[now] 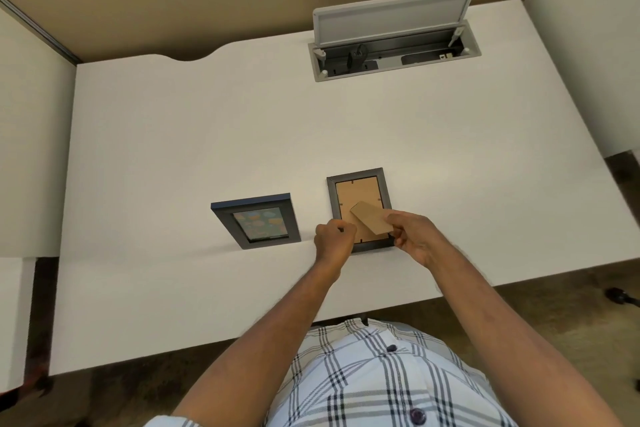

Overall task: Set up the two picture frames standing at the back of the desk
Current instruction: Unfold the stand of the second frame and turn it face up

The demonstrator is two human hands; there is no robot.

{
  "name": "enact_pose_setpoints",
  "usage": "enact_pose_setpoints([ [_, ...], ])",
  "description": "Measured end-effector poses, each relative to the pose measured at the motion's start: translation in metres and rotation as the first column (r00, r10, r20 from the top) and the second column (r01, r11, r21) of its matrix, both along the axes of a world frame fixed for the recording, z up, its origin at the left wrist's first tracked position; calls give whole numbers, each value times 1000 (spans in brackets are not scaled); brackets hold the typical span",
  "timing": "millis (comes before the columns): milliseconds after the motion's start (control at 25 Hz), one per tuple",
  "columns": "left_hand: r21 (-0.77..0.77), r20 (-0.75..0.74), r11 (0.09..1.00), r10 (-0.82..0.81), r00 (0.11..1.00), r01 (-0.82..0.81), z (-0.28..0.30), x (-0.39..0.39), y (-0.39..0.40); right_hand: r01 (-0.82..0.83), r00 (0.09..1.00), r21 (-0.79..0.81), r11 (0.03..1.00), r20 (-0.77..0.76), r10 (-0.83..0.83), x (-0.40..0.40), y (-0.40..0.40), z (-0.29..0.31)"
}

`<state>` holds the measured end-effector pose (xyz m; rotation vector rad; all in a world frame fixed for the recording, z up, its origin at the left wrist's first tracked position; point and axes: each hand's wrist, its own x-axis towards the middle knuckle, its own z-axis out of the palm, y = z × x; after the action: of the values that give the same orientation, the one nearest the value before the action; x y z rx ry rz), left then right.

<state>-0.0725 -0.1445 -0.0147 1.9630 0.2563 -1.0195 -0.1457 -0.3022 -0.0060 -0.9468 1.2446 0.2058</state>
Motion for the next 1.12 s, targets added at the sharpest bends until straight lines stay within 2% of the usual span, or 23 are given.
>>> enact_pose_setpoints([
  [80,-106,-216,992,50,975,-74,3,8,-5,-52,998,-20,998,38,53,-3,1,3],
  [200,-236,-475,907,206,856,-350,6,18,-5,-211,973,-90,973,75,217,-10,1,9],
  [280,-257,-554,817,313,771,-516,8,19,-7,-335,930,-152,930,101,352,-13,-1,13],
  [360,-290,-533,781,348,771,-553,8,17,-11,-417,888,-190,889,125,443,-15,-2,17],
  [480,-352,-424,795,336,841,-495,13,18,-15,-432,873,-230,872,137,468,-14,-5,22],
  [520,-376,-390,801,319,864,-466,16,21,-16,-365,904,-265,892,126,408,-14,-6,23],
  [600,-411,-346,814,276,896,-410,24,28,-14,-130,977,-359,924,113,182,-14,-10,25],
  [640,-426,-337,819,252,907,-385,26,31,-13,-25,988,-393,919,129,83,-14,-14,26],
  [720,-450,-315,836,181,932,-315,28,36,-9,83,984,-412,908,179,-9,-16,-19,28],
  [800,-461,-290,857,100,952,-230,29,38,-6,75,977,-405,911,212,14,-15,-19,30],
  [920,-494,-231,868,-70,970,-54,30,39,-2,-48,956,-417,908,244,163,-14,-10,36],
  [1120,-532,-166,826,-319,933,188,34,35,7,-260,862,-389,884,320,394,-10,-4,47],
])
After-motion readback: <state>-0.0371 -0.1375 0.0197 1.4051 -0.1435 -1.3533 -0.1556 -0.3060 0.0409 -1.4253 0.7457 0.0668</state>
